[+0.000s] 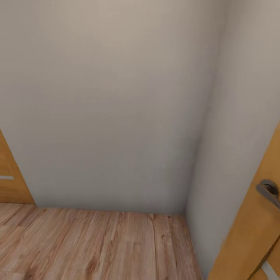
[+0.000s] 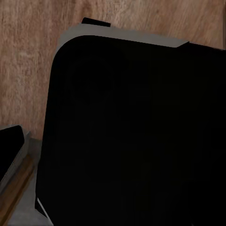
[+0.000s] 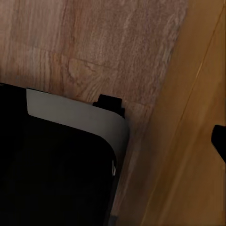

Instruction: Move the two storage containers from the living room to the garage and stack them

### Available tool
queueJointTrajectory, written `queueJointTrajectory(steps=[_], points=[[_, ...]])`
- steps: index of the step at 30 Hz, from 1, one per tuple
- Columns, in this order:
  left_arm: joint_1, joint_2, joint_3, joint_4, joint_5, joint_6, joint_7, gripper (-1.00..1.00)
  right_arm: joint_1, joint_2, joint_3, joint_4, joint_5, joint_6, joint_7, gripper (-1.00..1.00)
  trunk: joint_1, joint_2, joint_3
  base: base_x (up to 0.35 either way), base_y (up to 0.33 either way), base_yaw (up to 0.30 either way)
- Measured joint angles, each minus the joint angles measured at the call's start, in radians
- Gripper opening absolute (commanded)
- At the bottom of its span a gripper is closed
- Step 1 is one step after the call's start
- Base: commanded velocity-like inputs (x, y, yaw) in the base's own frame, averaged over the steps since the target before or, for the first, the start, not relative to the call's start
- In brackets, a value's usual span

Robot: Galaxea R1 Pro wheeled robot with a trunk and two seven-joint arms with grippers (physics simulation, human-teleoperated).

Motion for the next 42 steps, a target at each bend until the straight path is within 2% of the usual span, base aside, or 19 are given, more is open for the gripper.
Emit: queueJointTrajectory(steps=[9,29,33,36,38,40,42], points=[[0.000,0.000,0.000,0.000,0.000,-0.001,0.000,1.00,0.000,0.003,0.000,0.001,0.000,0.003,-0.002,1.00,0.000,0.000,0.000,0.257,0.056,0.118],[0.000,0.000,0.001,0.000,0.000,-0.001,0.000,1.00,0.000,0.007,-0.004,0.000,-0.005,0.003,-0.010,1.00,0.001,0.000,0.000,0.009,0.002,0.267],[0.000,0.000,0.002,0.000,0.002,-0.001,0.000,1.00,0.000,0.039,-0.010,0.000,-0.012,-0.003,-0.107,1.00,0.001,0.000,0.000,0.000,0.000,0.273],[0.000,0.000,0.003,0.000,0.025,-0.001,0.001,1.00,0.000,0.056,-0.013,0.001,-0.013,-0.007,-0.151,1.00,0.001,0.000,0.000,0.000,0.000,0.273],[0.000,0.000,0.003,0.000,0.055,-0.001,0.001,1.00,0.000,0.059,-0.014,0.001,-0.014,-0.008,-0.161,1.00,0.001,0.000,0.000,0.003,0.000,0.274],[0.000,0.001,0.002,0.001,0.109,-0.001,0.001,1.00,0.000,0.060,-0.014,0.001,-0.015,-0.010,-0.169,1.00,0.000,0.000,0.000,0.103,0.000,0.274],[0.000,0.003,0.001,0.001,0.125,-0.001,0.001,1.00,0.000,0.059,-0.014,0.001,-0.015,-0.010,-0.170,1.00,0.000,0.000,0.000,0.209,0.000,0.274]])
